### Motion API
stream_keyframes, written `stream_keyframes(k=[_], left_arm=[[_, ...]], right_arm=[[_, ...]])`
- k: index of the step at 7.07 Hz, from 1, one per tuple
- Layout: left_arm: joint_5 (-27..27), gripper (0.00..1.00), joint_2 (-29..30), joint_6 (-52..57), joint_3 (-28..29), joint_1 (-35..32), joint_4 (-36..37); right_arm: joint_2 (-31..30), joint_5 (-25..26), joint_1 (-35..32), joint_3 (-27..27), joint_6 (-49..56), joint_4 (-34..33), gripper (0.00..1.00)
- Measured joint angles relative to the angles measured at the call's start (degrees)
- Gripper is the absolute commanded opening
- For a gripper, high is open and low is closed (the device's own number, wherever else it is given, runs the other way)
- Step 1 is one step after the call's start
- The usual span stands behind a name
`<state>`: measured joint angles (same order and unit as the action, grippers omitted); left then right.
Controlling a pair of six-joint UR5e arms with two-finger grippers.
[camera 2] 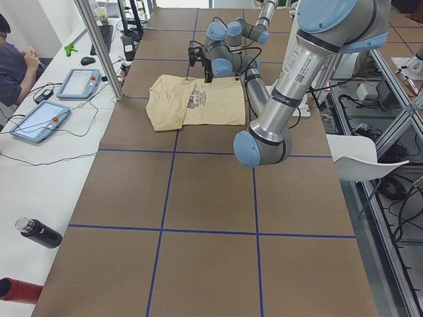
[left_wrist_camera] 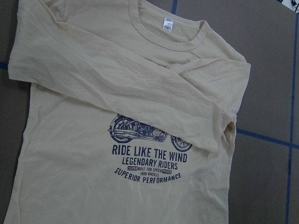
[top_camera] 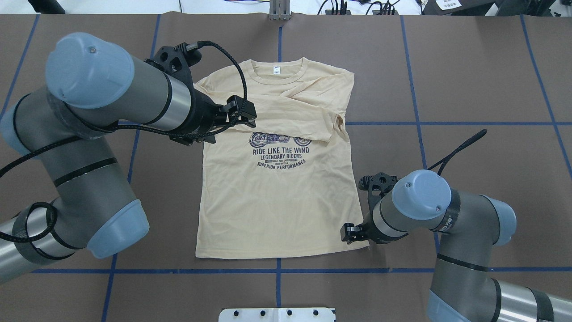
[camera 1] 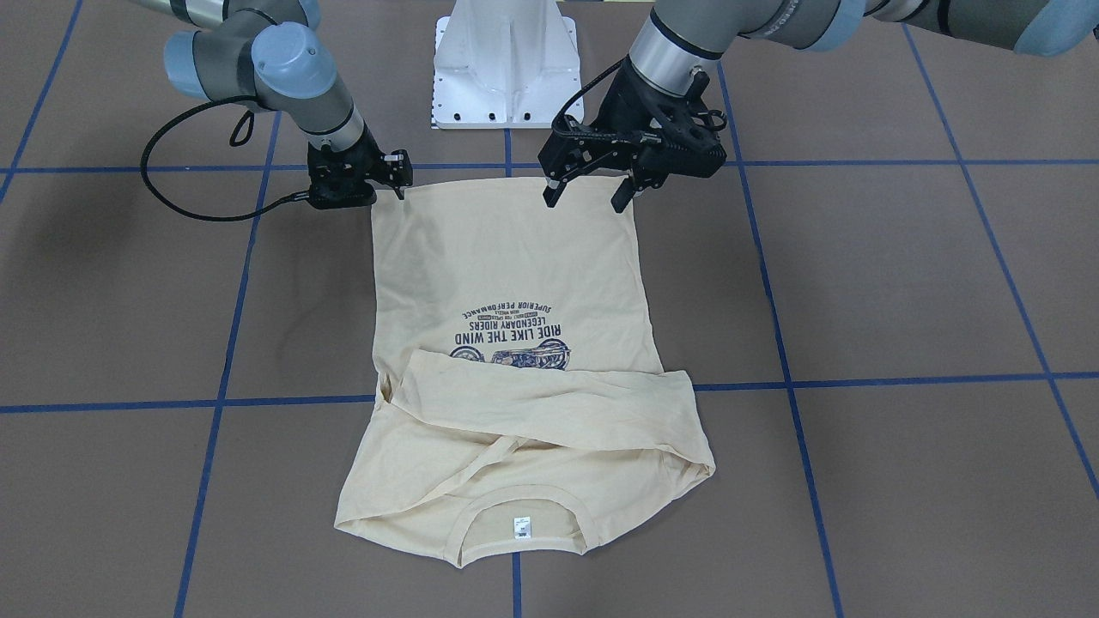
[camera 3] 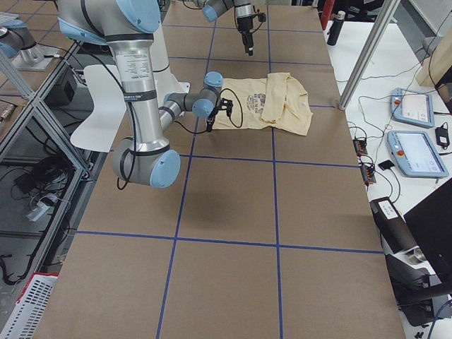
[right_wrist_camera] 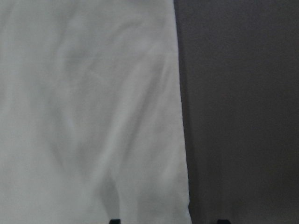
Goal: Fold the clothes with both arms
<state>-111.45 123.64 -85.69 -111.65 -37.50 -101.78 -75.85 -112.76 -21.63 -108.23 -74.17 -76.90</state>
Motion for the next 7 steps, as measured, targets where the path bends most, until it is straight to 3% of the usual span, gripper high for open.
stream_keyframes(k=[3,7], left_arm=[[0.0,0.99,-0.2,0.0,-0.1,0.0,0.0],[0.0,0.99,-0.3,0.0,-0.4,-0.2,0.0]], right_arm=[[0.1,-0.2,0.4,0.3,0.0,-0.1,0.58],[0.0,-0.6,0.5,0.3,-0.1,-0.1,0.15]])
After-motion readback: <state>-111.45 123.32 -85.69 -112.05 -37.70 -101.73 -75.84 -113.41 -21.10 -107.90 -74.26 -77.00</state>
